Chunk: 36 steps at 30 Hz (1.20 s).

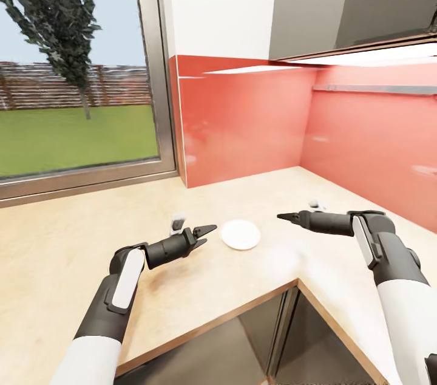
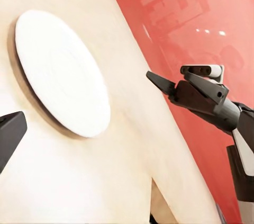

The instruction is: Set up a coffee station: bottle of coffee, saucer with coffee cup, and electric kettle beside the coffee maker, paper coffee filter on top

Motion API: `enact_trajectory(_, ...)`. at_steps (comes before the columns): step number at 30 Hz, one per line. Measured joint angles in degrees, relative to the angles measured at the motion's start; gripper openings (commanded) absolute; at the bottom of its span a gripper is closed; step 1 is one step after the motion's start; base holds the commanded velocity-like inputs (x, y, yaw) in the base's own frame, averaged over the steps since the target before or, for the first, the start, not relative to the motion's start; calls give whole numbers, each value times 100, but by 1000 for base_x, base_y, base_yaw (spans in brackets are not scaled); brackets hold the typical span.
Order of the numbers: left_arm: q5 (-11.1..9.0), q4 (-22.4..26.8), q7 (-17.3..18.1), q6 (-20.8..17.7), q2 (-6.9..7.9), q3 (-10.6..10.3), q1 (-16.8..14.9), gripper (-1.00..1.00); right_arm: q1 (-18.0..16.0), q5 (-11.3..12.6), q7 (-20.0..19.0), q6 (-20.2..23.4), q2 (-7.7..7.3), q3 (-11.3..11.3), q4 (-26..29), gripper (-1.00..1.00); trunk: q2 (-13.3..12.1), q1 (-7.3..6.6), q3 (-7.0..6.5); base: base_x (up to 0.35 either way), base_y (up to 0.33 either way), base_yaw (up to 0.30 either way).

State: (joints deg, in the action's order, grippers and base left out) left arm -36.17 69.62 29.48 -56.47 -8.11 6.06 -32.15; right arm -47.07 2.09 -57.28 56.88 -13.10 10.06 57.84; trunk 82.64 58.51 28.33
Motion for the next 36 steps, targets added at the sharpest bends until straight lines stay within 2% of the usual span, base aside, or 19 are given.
enact_trajectory(20,1,-26,-4,-5,0,8,2,100,61,3,-6,-8,9,-9,-9,100,0,0,-6,28,-16,-17)
enact_trajectory(26,3,-137,-6,0,1,95,1,100,79,7,-446,-3,17,-33,-91,100,0,0,-6,0,0,0)
enact_trajectory(29,2,-192,-6,1,1,164,3,100,83,6,-653,-3,21,-108,-269,100,0,0,-6,0,0,0)
enact_trajectory(33,2,-227,-6,1,0,179,1,100,82,8,-715,-7,84,-324,-340,100,0,0,-6,0,0,0)
enact_trajectory(36,2,-291,-10,1,0,178,-3,100,85,6,-728,-10,136,-390,-401,100,0,0,-6,0,0,0)
